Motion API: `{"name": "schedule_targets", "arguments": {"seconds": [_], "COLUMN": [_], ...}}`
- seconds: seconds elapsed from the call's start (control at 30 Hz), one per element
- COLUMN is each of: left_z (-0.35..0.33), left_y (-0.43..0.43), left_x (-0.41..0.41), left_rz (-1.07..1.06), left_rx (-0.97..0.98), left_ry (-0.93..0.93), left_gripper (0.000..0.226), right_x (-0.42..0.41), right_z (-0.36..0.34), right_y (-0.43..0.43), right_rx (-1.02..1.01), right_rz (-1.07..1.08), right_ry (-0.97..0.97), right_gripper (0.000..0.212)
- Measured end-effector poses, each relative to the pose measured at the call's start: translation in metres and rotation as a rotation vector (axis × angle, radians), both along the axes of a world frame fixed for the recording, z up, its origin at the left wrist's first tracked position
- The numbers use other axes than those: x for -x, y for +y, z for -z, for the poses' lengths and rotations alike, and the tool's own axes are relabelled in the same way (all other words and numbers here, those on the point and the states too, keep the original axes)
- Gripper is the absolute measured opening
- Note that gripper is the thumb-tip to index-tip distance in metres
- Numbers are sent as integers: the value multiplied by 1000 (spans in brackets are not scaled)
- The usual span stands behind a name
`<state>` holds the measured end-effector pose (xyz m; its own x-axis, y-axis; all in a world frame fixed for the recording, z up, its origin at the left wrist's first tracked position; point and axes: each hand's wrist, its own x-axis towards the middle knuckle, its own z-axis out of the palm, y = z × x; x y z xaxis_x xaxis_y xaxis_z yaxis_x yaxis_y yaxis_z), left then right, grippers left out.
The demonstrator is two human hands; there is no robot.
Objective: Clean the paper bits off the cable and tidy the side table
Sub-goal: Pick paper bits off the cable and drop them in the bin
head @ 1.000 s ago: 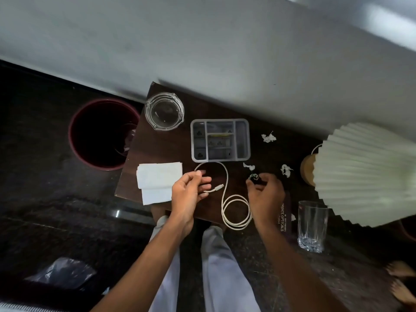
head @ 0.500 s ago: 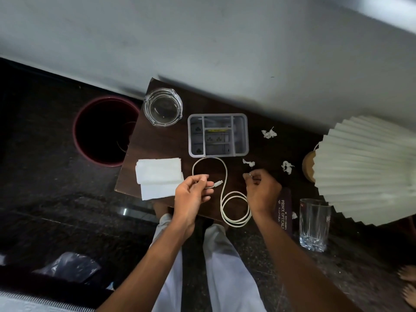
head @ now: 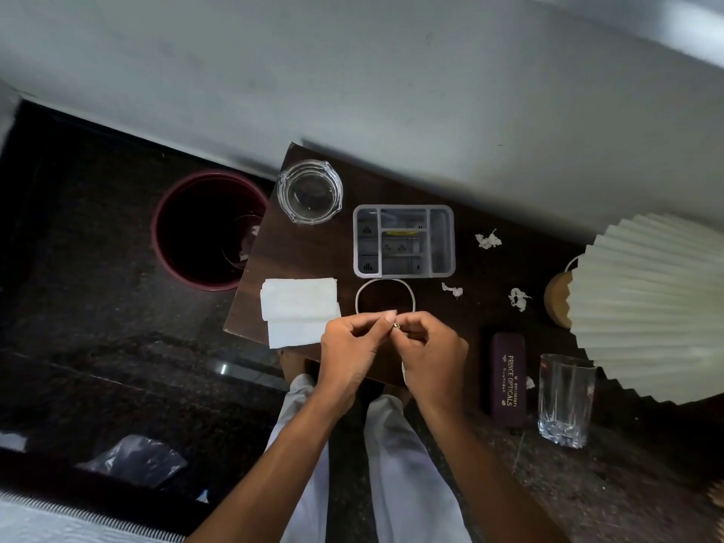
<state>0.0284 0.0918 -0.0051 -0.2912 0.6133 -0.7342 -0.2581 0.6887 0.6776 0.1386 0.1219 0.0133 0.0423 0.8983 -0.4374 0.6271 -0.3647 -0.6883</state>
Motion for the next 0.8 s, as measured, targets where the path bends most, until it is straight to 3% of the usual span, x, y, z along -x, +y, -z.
{"name": "schedule_targets", "arguments": {"seconds": [0.37, 0.63, 0.8], "left_z": [-4, 2, 7], "left_y": [-3, -4, -4], "left_x": [50, 94, 127], "left_rz": [-18, -94, -296], "left_rx": [-38, -70, -31], "left_ry": [95, 144, 53], "left_gripper": [23, 15, 11], "right_x": [58, 97, 118], "right_z": [-6, -9, -7], "right_y": [-5, -9, -6], "right_rx": [130, 262, 267], "right_rz": [175, 194, 165], "right_ry": [278, 477, 497], "right_gripper": [25, 40, 40]}}
